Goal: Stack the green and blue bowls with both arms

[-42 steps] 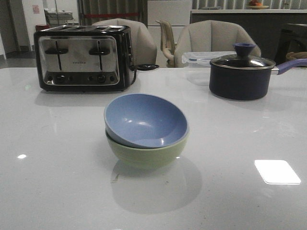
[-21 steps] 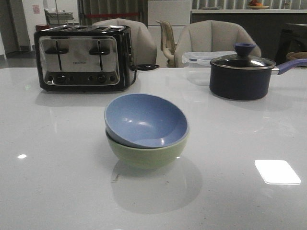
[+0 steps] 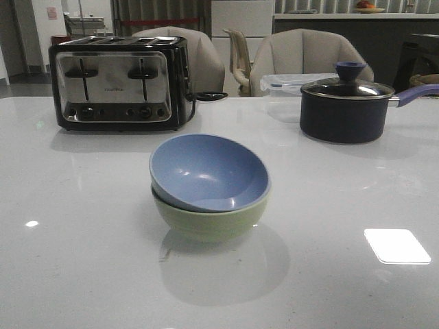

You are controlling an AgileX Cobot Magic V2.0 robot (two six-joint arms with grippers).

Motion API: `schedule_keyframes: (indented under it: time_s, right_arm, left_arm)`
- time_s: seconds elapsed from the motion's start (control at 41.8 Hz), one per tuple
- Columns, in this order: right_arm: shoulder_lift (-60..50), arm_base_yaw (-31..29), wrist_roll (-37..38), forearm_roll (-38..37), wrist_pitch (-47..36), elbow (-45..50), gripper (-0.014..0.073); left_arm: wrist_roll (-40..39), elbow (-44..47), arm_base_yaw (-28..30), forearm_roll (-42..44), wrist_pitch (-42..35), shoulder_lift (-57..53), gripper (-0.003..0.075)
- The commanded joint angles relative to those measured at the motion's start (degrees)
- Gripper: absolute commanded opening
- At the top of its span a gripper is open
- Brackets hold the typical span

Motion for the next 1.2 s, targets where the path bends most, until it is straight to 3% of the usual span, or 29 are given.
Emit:
schedule_keyframes:
  time_s: [0.0,0.192,0.407,0.599,0.982,1.173]
  right_arm:
    - [-7.7,-6.3,-0.2,-1.5,-10.7,4.3,0.0039]
    - [-25.6,-18.4,-0.2,-1.7,-29.1,22.3,0.0039]
    - [-41.9,-26.8,-0.2,-1.2,-37.5,37.4,0.0039]
    - [-45.7,-28.1,-0.2,-0.8,-41.7,43.6,0.0039]
    - [-45.6,-28.1,-0.1,-0.2,-42.2,43.5,0.0039]
    - [-45.6,-27.9,7.7,-3.3,-45.2,43.5,0.0039]
  left_arm:
    - [-0.4,0.3,-0.3,-0.5,-5.1,-1.0,0.0098]
    - [-0.4,0.3,-0.3,-0.5,-5.1,-1.0,0.0098]
    - [-0.4,0.3,-0.3,-0.5,-5.1,-1.0,0.0098]
    - [-0.4,0.3,-0.3,-0.5,-5.1,-1.0,0.0098]
    - [-0.4,0.3,-0.3,-0.5,-5.1,-1.0,0.0098]
    - [-0.4,0.3,-0.3,-0.5,-5.1,-1.0,0.0098]
